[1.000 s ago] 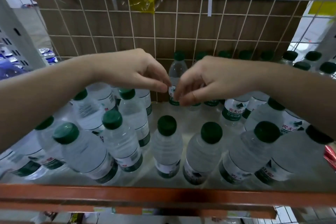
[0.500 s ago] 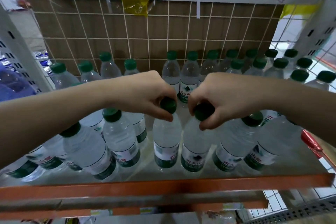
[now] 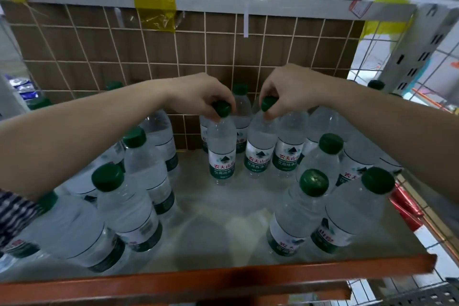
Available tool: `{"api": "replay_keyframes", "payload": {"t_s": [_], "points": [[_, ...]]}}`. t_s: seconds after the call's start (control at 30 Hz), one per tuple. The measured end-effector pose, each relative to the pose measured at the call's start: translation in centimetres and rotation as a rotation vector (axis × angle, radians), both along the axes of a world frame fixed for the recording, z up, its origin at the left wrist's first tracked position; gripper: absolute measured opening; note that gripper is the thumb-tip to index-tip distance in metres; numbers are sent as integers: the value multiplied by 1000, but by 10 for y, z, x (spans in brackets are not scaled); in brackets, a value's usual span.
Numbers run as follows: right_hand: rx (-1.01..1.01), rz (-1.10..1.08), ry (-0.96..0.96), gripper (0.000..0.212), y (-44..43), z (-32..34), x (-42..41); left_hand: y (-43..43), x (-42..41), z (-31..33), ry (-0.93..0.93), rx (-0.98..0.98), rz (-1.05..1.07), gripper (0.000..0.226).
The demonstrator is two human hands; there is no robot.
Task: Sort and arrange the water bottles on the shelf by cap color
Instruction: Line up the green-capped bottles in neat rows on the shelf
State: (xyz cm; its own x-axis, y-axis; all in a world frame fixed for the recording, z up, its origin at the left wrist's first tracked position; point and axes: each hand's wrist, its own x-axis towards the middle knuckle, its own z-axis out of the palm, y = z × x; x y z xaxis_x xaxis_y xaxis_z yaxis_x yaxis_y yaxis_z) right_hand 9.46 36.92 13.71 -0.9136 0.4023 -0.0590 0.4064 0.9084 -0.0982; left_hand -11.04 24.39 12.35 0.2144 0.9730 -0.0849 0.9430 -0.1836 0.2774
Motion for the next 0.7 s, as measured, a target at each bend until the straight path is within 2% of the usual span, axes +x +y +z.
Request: {"api": "replay_keyframes", "payload": {"t_s": [0.2, 0.37, 0.57, 0.7], "points": [[-92, -77, 39, 30, 29, -13, -4, 7, -1, -3, -123, -120, 157, 34], [-121, -56, 116, 26, 25, -21, -3, 11, 11, -20, -24, 165, 201, 39], [-81, -43, 82, 28, 27, -15, -4, 27, 25, -22, -26, 248, 165, 39], [-89, -64, 69, 31, 30, -18, -4, 33, 29, -25, -22, 235, 154, 42]]}}
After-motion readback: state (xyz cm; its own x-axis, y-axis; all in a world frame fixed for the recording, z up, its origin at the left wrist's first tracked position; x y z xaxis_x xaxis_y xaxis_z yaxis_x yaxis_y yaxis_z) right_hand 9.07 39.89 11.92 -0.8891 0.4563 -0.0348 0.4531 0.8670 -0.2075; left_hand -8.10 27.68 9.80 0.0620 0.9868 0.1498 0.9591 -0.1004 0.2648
